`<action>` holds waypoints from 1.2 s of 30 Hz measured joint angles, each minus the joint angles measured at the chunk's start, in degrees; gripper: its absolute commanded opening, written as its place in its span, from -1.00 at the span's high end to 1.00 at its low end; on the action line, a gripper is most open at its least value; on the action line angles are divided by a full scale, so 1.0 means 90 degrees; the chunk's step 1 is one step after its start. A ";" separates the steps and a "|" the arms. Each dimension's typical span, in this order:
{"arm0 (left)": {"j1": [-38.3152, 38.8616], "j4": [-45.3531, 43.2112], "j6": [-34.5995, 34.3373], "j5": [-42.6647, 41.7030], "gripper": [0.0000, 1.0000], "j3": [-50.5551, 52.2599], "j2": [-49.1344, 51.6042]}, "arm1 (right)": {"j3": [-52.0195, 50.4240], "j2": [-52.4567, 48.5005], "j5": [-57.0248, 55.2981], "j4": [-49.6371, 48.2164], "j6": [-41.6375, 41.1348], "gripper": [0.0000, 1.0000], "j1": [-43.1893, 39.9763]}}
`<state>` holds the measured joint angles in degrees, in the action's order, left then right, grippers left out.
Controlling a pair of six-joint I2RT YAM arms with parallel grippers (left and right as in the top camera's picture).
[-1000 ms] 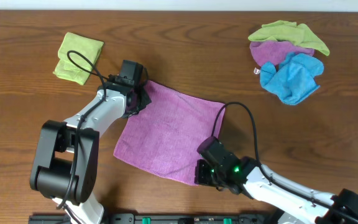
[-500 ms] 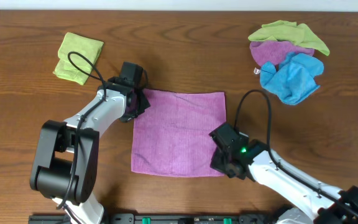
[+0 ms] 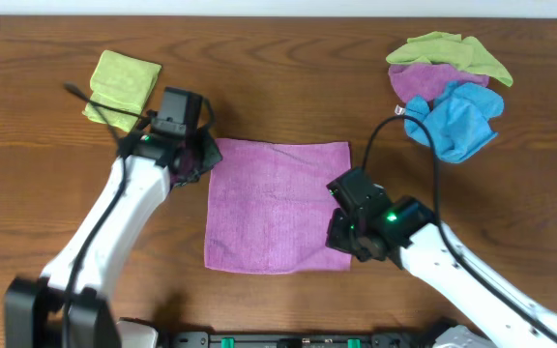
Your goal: Fold the cloth
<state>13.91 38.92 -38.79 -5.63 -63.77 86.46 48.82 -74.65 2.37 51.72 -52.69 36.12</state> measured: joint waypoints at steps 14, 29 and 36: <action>-0.0015 0.2416 -0.0046 -0.0260 0.10 -0.0015 -0.1005 | 0.0075 0.0544 0.0202 0.0933 0.0141 0.45 0.0000; -0.0032 0.1955 0.0066 -0.1042 0.08 0.1778 -0.0865 | -0.1445 0.0554 0.1115 -0.0549 0.0257 0.38 -0.0233; 0.0075 0.1494 0.0124 -0.1243 0.11 0.2654 -0.0857 | -0.1450 0.0554 0.1175 -0.0561 0.0330 0.36 -0.0605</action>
<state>14.59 52.36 -37.67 -16.82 -39.88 78.74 35.77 -69.67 12.95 46.68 -49.71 30.68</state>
